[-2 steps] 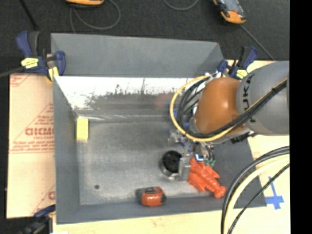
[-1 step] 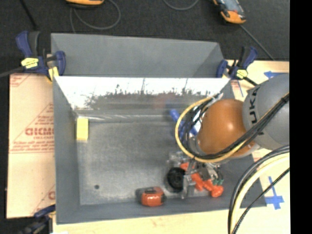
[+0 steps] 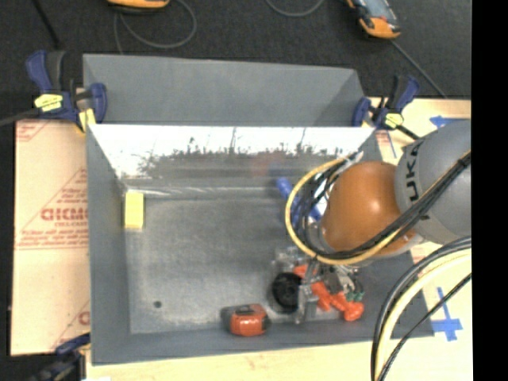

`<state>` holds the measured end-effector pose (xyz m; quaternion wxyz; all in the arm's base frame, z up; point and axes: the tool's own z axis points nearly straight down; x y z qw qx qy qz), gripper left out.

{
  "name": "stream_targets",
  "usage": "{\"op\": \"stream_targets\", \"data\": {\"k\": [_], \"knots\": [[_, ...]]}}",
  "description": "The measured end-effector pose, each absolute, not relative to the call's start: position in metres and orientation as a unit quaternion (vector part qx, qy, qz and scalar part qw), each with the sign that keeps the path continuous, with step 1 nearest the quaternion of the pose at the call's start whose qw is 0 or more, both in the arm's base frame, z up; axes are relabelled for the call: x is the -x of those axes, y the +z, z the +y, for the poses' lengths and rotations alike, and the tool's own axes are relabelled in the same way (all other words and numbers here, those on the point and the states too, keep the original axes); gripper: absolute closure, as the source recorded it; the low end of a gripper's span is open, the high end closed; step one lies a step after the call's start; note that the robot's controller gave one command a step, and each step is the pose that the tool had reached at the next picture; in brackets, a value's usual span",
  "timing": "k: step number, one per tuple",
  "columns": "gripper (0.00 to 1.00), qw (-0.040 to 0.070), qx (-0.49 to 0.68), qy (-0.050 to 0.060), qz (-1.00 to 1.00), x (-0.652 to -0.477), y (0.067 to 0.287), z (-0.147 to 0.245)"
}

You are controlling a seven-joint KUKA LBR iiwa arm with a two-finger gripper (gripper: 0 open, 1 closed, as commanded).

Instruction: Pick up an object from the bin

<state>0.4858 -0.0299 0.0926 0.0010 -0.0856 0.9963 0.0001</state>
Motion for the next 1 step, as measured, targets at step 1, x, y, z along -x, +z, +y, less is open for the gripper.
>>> {"op": "stream_targets", "data": {"k": [1], "knots": [[1.00, 0.001, 0.089, 0.000, 0.996, -0.4855, 0.1174, -0.0169]]}}
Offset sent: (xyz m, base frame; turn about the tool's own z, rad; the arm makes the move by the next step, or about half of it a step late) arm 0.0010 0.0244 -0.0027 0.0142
